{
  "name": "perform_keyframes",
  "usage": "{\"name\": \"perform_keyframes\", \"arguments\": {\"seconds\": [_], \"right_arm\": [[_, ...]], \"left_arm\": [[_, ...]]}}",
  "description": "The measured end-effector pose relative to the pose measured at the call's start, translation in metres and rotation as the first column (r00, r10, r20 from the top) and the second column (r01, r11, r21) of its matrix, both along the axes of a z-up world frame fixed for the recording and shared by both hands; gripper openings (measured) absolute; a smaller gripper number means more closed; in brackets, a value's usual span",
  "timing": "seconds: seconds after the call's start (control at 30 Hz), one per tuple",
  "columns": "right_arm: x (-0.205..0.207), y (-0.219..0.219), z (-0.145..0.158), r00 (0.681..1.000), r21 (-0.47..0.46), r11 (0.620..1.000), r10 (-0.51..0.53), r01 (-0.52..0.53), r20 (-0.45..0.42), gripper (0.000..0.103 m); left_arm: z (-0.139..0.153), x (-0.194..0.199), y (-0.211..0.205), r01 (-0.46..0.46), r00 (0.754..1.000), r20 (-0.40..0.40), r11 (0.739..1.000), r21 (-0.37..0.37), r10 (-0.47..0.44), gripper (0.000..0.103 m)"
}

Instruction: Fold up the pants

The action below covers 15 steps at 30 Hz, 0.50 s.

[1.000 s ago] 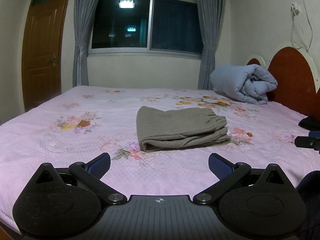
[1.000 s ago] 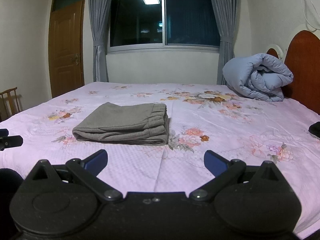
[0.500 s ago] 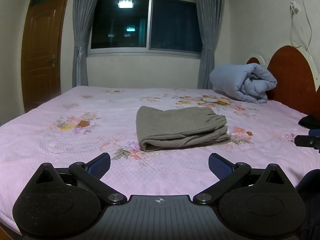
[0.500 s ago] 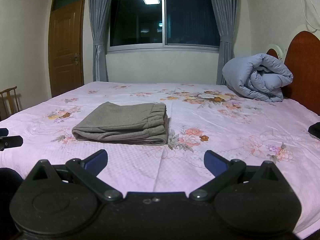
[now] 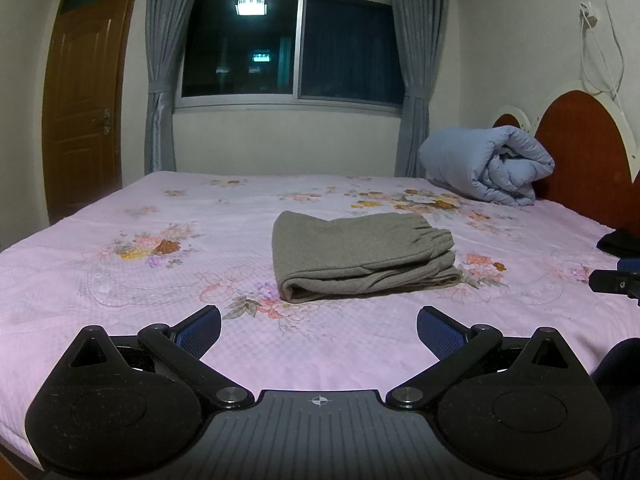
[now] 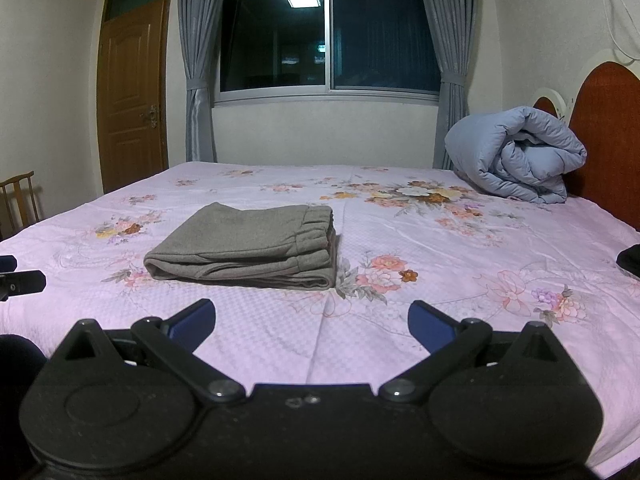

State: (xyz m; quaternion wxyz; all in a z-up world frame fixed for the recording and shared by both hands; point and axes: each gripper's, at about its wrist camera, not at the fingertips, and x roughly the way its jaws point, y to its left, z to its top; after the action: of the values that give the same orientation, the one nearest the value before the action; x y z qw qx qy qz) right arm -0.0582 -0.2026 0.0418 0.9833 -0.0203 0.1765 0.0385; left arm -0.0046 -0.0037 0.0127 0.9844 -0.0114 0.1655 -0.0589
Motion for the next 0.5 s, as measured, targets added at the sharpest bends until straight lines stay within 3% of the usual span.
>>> {"name": "perform_keyframes", "arguments": {"seconds": [0.5], "right_arm": [[0.0,-0.0006,0.0,1.0,-0.001,1.0,0.001,-0.001,0.001,0.097]], "left_arm": [[0.0002,-0.0001,-0.0001,0.0,1.0,0.0,1.0,-0.001,0.0,0.103]]}}
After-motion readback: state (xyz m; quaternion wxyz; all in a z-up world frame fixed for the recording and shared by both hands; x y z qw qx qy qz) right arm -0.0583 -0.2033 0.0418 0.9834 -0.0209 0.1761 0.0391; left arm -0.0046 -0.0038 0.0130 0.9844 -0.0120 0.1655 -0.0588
